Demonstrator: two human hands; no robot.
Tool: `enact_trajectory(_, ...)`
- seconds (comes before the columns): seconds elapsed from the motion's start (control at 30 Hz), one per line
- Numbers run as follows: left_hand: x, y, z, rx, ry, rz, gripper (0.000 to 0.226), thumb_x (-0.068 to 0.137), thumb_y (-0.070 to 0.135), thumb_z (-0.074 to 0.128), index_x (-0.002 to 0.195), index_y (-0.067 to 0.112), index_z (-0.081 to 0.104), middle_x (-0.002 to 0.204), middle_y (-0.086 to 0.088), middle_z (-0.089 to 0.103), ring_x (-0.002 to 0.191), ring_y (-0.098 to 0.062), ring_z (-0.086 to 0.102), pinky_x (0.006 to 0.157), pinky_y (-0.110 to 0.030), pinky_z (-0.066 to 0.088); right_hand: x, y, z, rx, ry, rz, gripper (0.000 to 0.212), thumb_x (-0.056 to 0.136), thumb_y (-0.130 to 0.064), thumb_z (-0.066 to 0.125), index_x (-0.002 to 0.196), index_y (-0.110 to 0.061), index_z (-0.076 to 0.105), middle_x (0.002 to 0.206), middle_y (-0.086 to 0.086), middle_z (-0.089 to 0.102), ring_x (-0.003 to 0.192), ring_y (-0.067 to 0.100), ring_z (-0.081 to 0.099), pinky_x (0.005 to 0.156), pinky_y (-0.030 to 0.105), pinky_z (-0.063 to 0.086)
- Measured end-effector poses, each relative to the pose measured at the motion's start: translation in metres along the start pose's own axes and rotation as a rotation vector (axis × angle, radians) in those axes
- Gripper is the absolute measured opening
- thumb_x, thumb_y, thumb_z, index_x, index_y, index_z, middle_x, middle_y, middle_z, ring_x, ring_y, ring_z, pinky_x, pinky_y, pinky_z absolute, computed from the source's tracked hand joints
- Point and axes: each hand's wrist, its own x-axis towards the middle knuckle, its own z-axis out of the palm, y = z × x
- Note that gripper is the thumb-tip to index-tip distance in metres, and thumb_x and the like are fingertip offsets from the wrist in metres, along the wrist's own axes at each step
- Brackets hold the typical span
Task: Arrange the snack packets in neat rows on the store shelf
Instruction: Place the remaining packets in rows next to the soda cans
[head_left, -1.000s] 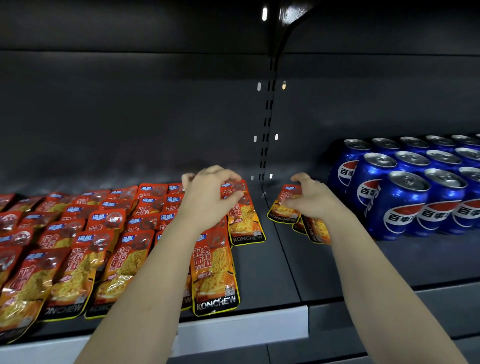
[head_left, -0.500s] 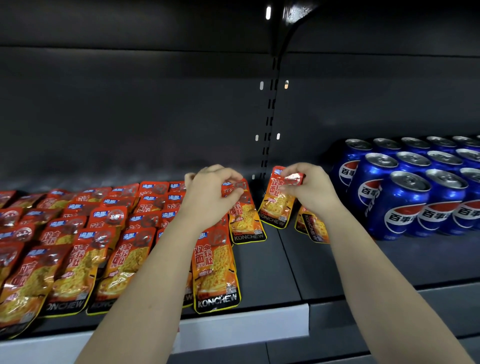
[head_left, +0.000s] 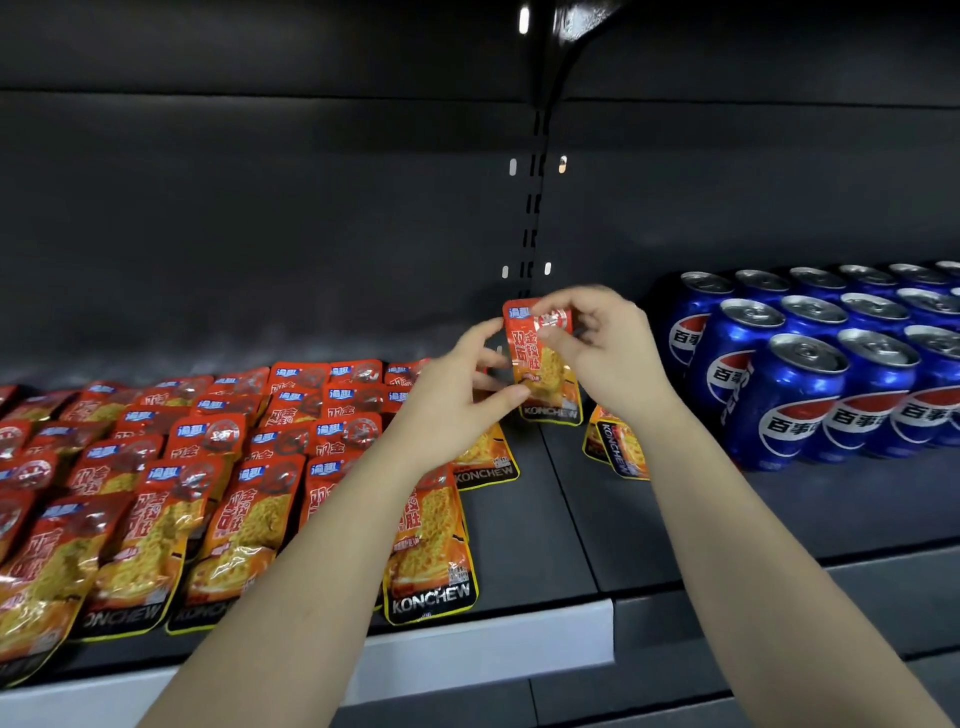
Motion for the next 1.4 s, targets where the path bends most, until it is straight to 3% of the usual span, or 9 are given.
enact_trajectory(0.13, 0.000, 0.001, 0.002, -0.089, -0.002, 0.010, 0.058, 0.086, 0.029, 0.070, 0.137, 0.029, 0.042, 0.109, 0.010, 0.067, 0.096, -0.004, 0.066, 0.092, -0.034, 0.051, 0.004, -0.020, -0.003, 0.144, -0.013, -0.008, 0.031, 0.086, -0.005, 0.069, 0.088, -0.036, 0.067, 0.099, -0.006, 0.069, 0.096, 0.012, 0.068, 0.080, 0.042, 0.059)
enact_trajectory(0.23, 0.000, 0.005, -0.004, -0.155, 0.080, -0.017, 0.040, 0.086, 0.030, 0.070, 0.122, 0.024, 0.054, 0.104, 0.011, 0.069, 0.096, 0.000, 0.065, 0.091, -0.030, 0.052, 0.002, -0.030, 0.000, 0.398, -0.055, 0.042, 0.026, 0.085, 0.001, 0.069, 0.089, -0.025, 0.063, 0.098, -0.001, 0.068, 0.097, 0.017, 0.068, 0.076, 0.036, 0.059)
enact_trajectory(0.37, 0.000, 0.003, -0.019, -0.323, 0.151, -0.048, 0.034, 0.078, 0.031, 0.073, 0.107, 0.025, 0.058, 0.102, 0.003, 0.071, 0.096, -0.018, 0.068, 0.088, -0.051, 0.053, 0.000, -0.026, -0.001, 0.389, -0.065, 0.106, 0.037, 0.083, 0.002, 0.071, 0.101, -0.022, 0.050, 0.094, 0.008, 0.065, 0.088, 0.025, 0.069, 0.072, 0.035, 0.060)
enact_trajectory(0.43, -0.001, 0.001, -0.026, -0.374, 0.226, -0.074, 0.037, 0.075, 0.030, 0.074, 0.107, 0.031, 0.055, 0.105, 0.003, 0.070, 0.098, -0.018, 0.068, 0.090, -0.051, 0.053, -0.003, -0.019, -0.008, 0.294, -0.104, 0.175, 0.034, 0.084, 0.000, 0.069, 0.103, -0.023, 0.052, 0.087, 0.011, 0.066, 0.082, 0.030, 0.069, 0.073, 0.036, 0.059)
enact_trajectory(0.53, -0.001, -0.002, -0.035, -0.349, 0.348, -0.119, 0.030, 0.080, 0.022, 0.075, 0.100, 0.035, 0.056, 0.101, 0.007, 0.071, 0.095, -0.010, 0.068, 0.091, -0.042, 0.053, -0.010, -0.004, -0.028, -0.150, -0.286, 0.245, 0.022, 0.087, -0.006, 0.065, 0.100, -0.024, 0.064, 0.091, 0.002, 0.069, 0.085, 0.020, 0.069, 0.076, 0.027, 0.055)
enact_trajectory(0.73, -0.004, -0.004, -0.042, -0.164, 0.313, -0.142, 0.032, 0.079, 0.019, 0.075, 0.106, 0.028, 0.060, 0.099, 0.009, 0.070, 0.090, -0.008, 0.067, 0.083, -0.034, 0.054, -0.031, 0.011, -0.061, -0.616, -0.582, 0.360, 0.055, 0.079, 0.011, 0.046, 0.120, -0.020, 0.067, 0.122, 0.000, 0.065, 0.110, 0.012, 0.060, 0.080, 0.016, 0.044)
enact_trajectory(0.93, -0.010, 0.005, -0.033, 0.013, 0.097, -0.085, 0.019, 0.081, 0.021, 0.073, 0.096, 0.027, 0.063, 0.090, 0.010, 0.070, 0.083, -0.005, 0.066, 0.073, -0.031, 0.053, -0.042, 0.013, -0.073, -0.741, -0.635, 0.355, 0.060, 0.081, 0.002, 0.054, 0.135, -0.025, 0.056, 0.138, -0.001, 0.052, 0.124, 0.018, 0.049, 0.087, 0.020, 0.034)
enact_trajectory(1.27, -0.012, 0.006, -0.029, 0.058, 0.090, -0.072, 0.020, 0.084, 0.026, 0.071, 0.102, 0.025, 0.061, 0.093, 0.015, 0.067, 0.088, -0.002, 0.063, 0.068, -0.022, 0.047, -0.046, 0.014, -0.074, -0.742, -0.656, 0.413, 0.061, 0.082, -0.023, 0.074, 0.138, -0.014, 0.052, 0.138, 0.003, 0.052, 0.125, 0.020, 0.050, 0.103, 0.033, 0.042)
enact_trajectory(1.4, -0.011, 0.004, -0.030, 0.074, 0.128, -0.076, 0.020, 0.085, 0.028, 0.071, 0.102, 0.026, 0.061, 0.094, 0.016, 0.066, 0.089, -0.002, 0.063, 0.071, -0.024, 0.049, -0.043, 0.009, -0.075, -0.717, -0.591, 0.348, 0.039, 0.084, -0.025, 0.074, 0.119, -0.013, 0.066, 0.117, 0.000, 0.063, 0.108, 0.016, 0.058, 0.086, 0.027, 0.044)
